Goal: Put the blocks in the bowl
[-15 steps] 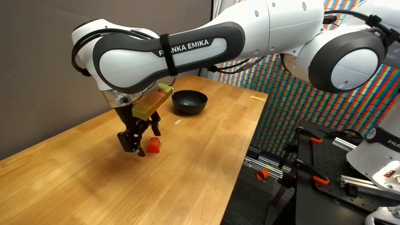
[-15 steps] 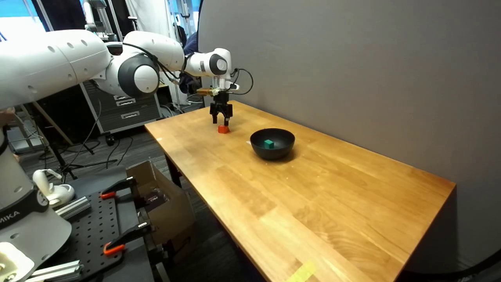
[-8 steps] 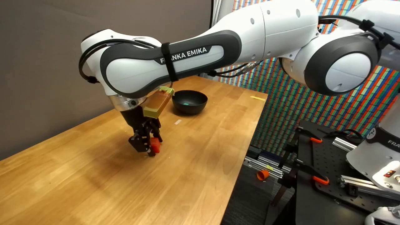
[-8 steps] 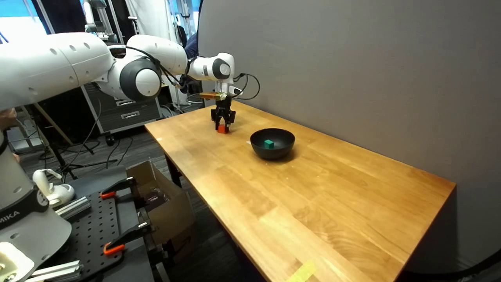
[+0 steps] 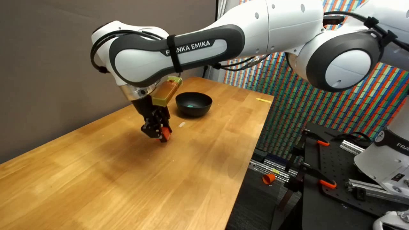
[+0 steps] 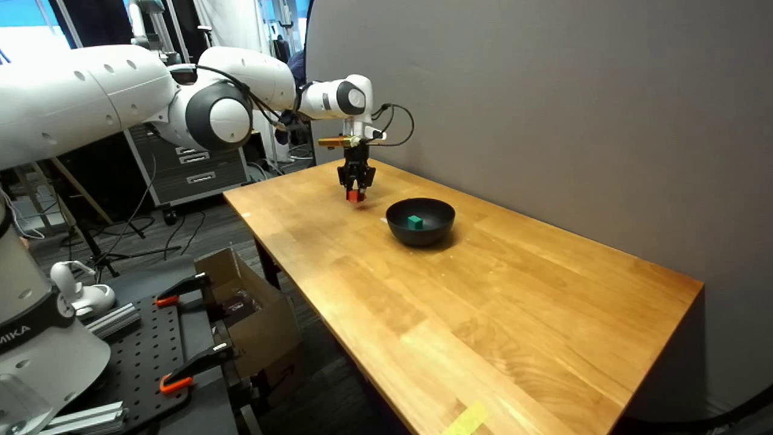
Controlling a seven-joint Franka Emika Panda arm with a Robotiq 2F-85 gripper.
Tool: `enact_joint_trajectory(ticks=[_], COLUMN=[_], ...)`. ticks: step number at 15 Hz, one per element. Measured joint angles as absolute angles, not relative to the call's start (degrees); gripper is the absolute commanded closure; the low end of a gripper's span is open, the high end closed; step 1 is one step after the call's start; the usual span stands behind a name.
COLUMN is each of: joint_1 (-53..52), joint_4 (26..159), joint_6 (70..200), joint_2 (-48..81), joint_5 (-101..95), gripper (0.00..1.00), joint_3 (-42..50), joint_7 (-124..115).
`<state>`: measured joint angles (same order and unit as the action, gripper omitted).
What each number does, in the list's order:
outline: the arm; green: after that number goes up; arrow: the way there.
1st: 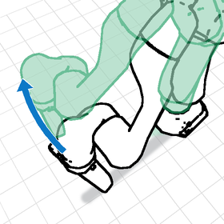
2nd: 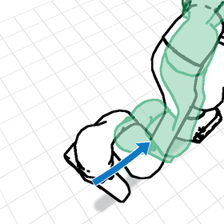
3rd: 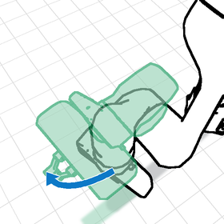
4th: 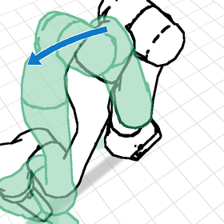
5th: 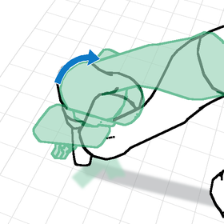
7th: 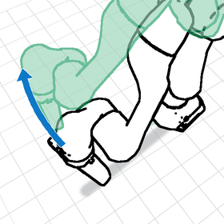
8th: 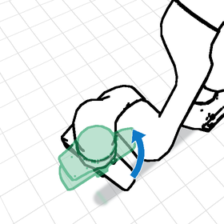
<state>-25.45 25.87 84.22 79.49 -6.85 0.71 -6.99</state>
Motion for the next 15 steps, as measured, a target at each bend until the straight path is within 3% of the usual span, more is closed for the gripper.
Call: enact_joint_trajectory(ticks=[13, 14, 15], joint_1=[-16.56, -15.85, -15.15], joint_4=[26.03, 26.06, 26.06], joint_6=[82.28, 81.95, 81.75], joint_2=[73.23, 73.39, 73.57], joint_5=[-12.76, -12.76, -12.63], gripper=[0.77, 0.29, 0.28], joint_3=[9.83, 9.84, 9.82], joint_7=[-21.68, -22.58, -23.20])
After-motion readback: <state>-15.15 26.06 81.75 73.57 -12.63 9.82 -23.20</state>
